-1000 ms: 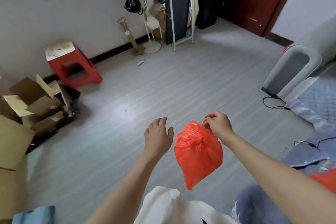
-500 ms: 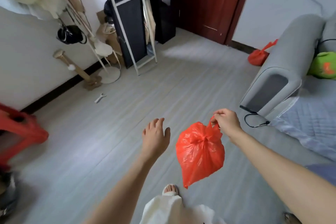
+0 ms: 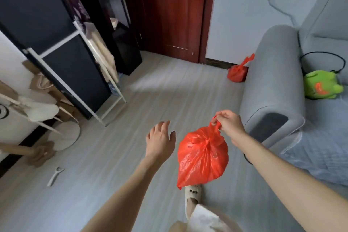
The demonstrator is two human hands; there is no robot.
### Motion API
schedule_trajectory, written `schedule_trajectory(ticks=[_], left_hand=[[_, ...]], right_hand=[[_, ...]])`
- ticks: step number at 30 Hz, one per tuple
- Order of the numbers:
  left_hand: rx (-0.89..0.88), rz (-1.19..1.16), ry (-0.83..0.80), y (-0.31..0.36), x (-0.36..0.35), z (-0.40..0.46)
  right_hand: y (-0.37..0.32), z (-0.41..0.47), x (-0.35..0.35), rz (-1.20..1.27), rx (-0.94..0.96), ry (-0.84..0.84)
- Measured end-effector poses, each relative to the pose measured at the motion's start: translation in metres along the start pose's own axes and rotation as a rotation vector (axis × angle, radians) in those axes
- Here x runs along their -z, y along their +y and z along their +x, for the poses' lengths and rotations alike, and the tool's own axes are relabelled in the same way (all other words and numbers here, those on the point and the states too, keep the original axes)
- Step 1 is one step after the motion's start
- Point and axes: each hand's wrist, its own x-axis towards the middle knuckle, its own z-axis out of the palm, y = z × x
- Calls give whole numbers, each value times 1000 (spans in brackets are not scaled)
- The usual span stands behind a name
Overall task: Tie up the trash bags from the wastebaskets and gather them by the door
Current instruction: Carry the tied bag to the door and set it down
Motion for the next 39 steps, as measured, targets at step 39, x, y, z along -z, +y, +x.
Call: schedule_trajectory(ticks=[39], left_hand=[[-541, 221, -45, 358, -39, 1117]], right_hand=[[-222, 970, 7, -202, -221, 169]])
